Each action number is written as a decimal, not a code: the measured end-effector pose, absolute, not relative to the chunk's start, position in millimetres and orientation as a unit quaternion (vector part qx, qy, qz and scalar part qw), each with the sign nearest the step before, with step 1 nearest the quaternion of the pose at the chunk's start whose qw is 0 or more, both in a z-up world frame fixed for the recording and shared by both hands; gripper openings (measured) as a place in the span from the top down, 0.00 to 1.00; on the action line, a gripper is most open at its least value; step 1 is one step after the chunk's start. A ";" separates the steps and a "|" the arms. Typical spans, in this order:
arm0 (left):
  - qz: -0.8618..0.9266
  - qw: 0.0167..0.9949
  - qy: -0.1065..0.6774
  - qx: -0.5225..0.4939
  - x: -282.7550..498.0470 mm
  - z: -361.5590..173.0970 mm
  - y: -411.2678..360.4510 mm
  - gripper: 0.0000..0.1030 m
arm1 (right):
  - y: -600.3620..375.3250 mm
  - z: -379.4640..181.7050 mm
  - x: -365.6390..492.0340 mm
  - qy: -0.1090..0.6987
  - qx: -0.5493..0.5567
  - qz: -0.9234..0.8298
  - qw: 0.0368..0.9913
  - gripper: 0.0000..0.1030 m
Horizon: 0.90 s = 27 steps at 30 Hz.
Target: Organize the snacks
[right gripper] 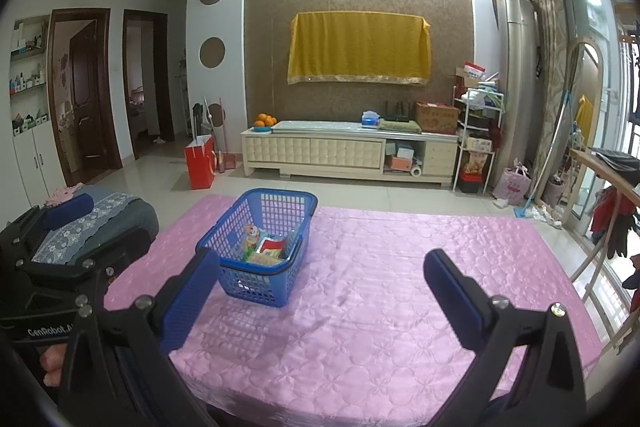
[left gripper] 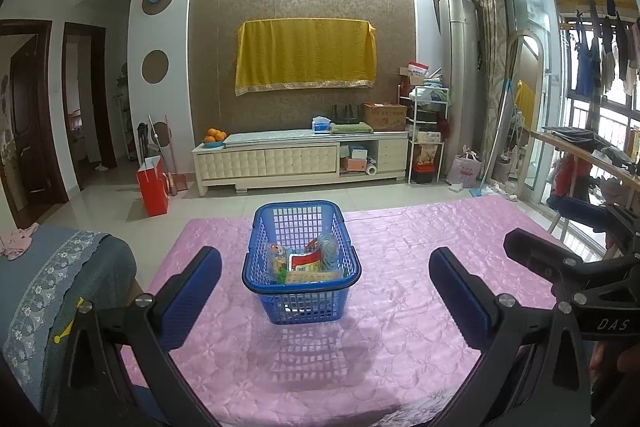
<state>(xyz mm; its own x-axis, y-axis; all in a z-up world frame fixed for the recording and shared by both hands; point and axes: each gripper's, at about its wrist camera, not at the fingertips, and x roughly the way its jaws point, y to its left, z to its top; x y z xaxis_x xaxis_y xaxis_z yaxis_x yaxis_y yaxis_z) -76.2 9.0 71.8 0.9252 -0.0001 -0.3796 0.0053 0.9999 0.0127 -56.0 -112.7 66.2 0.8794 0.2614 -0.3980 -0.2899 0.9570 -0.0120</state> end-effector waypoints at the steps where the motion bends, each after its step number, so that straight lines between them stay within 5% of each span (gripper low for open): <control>1: -0.001 0.981 0.193 0.007 -76.0 71.5 8.8 0.00 | -112.5 66.6 -56.5 0.200 -0.037 0.141 0.969 0.00; 27: 0.000 0.980 0.197 0.010 -81.1 69.8 11.8 0.00 | -114.2 64.2 -58.0 0.204 -0.039 0.142 0.968 0.00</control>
